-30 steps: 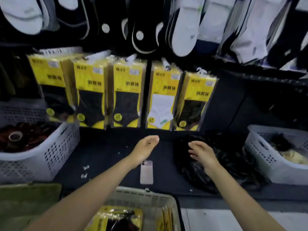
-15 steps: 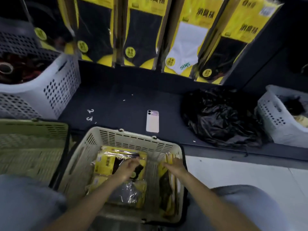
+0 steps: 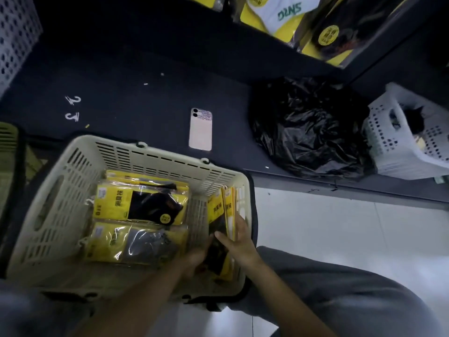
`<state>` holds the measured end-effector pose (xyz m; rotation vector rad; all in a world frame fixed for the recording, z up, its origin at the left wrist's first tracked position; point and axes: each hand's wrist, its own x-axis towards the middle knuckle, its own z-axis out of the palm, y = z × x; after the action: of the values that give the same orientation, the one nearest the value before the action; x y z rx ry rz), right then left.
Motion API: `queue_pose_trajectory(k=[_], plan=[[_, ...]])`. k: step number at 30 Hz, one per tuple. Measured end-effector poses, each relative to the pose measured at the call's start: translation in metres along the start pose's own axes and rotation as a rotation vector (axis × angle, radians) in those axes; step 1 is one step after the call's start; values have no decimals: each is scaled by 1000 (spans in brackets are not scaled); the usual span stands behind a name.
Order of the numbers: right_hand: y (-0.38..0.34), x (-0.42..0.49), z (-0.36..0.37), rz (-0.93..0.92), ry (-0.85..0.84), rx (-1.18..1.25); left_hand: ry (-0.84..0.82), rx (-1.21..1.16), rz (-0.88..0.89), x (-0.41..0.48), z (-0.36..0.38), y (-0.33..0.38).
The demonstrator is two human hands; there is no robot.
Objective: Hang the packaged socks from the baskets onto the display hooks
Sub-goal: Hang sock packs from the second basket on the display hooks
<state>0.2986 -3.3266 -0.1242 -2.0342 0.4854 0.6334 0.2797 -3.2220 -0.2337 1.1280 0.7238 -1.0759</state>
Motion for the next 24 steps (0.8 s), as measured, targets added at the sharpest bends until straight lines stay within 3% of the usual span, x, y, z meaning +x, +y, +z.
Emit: queue_pose_trajectory(k=[4,7,11,13,17,22,24], plan=[[2,5,-8,56,-109,99,-70,55,-18,-2,-2,6],[2,5,-5,59,-58,88,-104,28,-37,-3,-6,10],[1,8,-3,159,-88,-8,-39,-60,3,-10,-5,5],[0,6,-4,224,-120,70,6,-36,11,-19,-9,6],[-12,-3,-13,301,-131,319,-119,-131,-20,-41,-22,20],[-27,-16,-28,236,-311,465,-85,-216,170,-80,-44,58],[-30,-14,-25,203,-303,437,27,-123,242,-100,-67,74]])
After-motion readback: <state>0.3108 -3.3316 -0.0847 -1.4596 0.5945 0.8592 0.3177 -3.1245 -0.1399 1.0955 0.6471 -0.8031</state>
